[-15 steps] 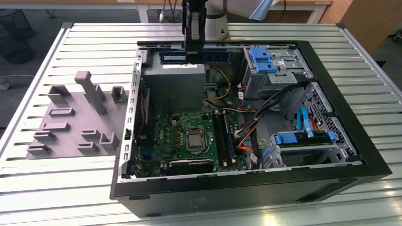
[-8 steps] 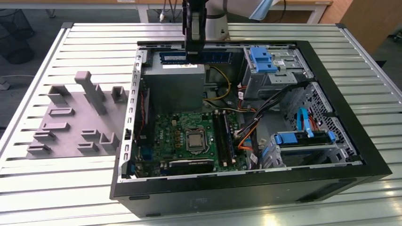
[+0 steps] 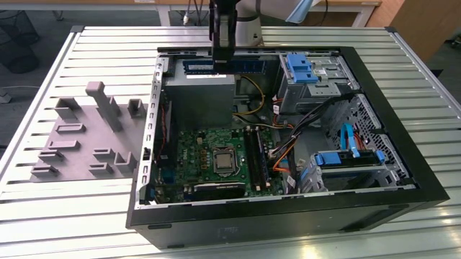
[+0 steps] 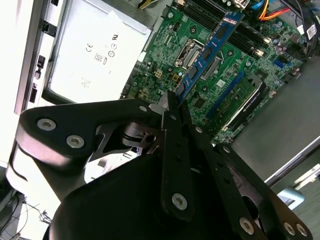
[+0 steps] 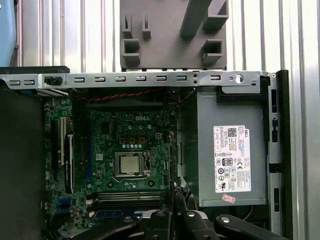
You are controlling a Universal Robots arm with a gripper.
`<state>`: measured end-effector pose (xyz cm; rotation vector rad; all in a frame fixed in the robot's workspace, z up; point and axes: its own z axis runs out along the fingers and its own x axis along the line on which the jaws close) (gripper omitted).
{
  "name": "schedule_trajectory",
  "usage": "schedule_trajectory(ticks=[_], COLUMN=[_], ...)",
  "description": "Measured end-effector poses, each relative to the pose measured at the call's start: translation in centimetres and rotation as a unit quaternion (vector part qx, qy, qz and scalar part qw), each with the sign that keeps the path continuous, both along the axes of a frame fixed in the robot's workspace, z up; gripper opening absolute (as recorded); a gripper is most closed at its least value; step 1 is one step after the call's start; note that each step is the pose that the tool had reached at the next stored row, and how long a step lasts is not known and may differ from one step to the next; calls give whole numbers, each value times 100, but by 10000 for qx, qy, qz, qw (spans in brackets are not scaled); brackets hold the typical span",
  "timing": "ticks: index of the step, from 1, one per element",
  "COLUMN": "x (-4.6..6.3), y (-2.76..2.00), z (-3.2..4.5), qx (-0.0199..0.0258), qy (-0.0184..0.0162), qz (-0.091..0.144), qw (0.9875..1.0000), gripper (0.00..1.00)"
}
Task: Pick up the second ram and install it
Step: 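Insert the second ram into the second slot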
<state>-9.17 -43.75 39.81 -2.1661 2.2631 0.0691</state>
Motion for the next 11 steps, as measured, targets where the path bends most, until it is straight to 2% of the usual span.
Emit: schedule_trajectory(ticks=[5, 11], x=[0, 0], y=[-1, 0], z=[-12, -26], qx=[-3, -8], qy=[-1, -3], qz=[-377, -865], qw=[9993, 9963], gripper=[14, 14])
